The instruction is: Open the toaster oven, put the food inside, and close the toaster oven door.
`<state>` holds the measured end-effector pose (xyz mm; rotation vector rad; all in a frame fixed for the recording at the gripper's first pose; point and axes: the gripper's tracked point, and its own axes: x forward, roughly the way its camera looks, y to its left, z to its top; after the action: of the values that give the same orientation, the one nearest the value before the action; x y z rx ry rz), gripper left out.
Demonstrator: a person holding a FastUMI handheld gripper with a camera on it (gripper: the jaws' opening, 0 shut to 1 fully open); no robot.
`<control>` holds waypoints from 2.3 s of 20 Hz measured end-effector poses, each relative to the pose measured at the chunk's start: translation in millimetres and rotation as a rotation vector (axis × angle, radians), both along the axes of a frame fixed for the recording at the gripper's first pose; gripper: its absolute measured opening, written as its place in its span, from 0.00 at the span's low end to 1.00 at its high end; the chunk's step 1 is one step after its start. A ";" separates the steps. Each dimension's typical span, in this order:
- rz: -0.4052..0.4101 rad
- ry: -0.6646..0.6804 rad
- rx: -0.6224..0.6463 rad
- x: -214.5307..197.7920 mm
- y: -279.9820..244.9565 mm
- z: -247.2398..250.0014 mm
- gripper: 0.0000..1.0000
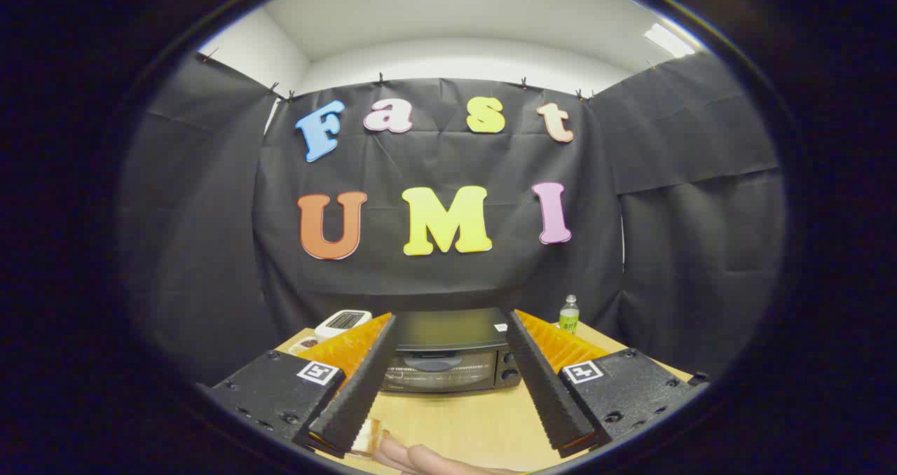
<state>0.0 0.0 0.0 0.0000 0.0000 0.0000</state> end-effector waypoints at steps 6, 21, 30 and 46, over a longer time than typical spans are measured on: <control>0.010 0.024 0.026 0.3 -3.8 -5.6 1.00; 0.006 0.008 -0.049 28.2 10.7 -20.4 1.00; 0.053 0.076 -0.046 101.0 24.9 -65.5 1.00; -0.015 0.262 -0.043 225.8 13.3 -171.7 1.00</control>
<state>225.8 13.3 -171.7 -0.0429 0.2623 -0.0151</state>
